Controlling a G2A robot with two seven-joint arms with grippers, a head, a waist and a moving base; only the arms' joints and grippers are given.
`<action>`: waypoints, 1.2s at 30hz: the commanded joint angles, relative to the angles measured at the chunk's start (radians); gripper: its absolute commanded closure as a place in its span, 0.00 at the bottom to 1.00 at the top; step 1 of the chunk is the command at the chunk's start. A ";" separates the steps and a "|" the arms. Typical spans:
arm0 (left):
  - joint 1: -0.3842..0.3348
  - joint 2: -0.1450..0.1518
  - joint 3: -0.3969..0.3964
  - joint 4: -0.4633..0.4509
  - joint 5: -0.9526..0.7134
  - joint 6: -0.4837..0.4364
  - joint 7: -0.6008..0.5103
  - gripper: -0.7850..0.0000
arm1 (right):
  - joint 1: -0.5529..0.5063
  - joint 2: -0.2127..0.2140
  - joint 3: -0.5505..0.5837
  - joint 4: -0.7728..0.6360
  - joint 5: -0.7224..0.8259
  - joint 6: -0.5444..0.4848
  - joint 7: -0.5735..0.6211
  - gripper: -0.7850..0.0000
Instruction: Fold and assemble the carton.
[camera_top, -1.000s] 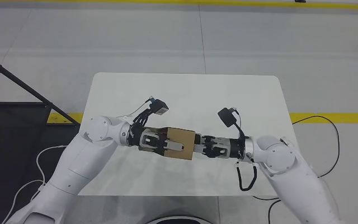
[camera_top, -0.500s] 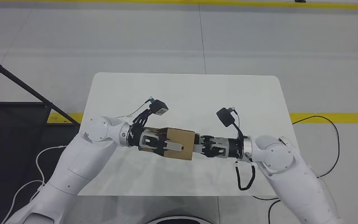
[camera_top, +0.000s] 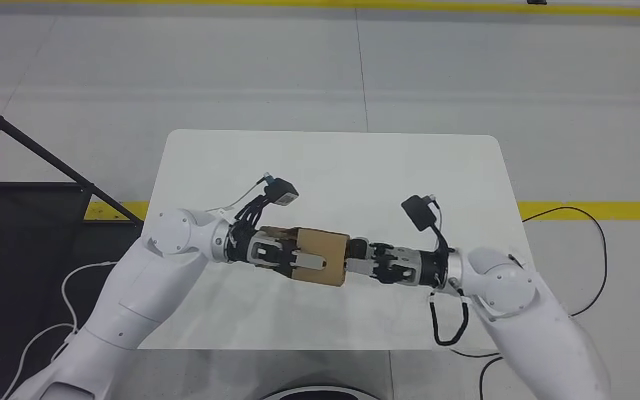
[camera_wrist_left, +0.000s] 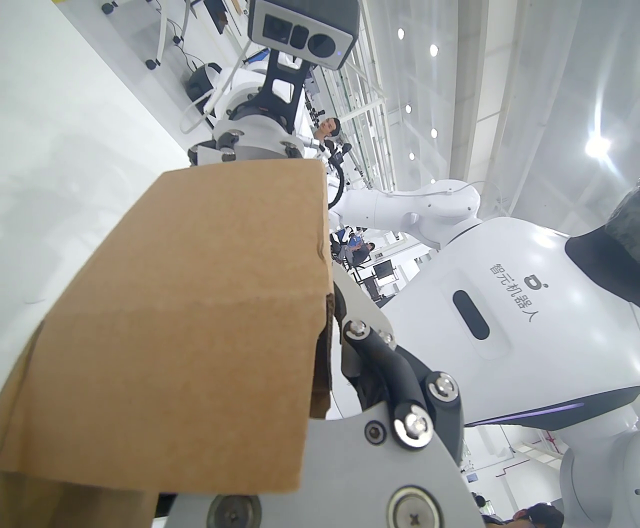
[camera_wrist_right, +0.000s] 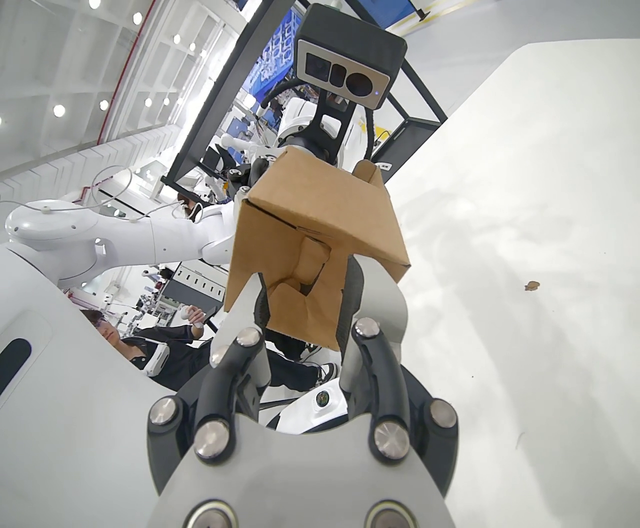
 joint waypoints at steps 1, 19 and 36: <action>0.001 0.001 0.000 0.000 -0.002 0.000 0.000 1.00 | -0.020 0.005 0.022 -0.008 0.005 -0.009 -0.001 0.54; -0.012 0.012 -0.015 -0.024 0.057 0.002 -0.002 1.00 | -0.166 0.033 0.179 -0.100 -0.119 -0.170 -0.063 0.00; -0.012 0.017 -0.019 -0.037 0.082 0.013 -0.013 1.00 | -0.198 0.038 0.205 -0.126 -0.155 -0.198 -0.082 0.00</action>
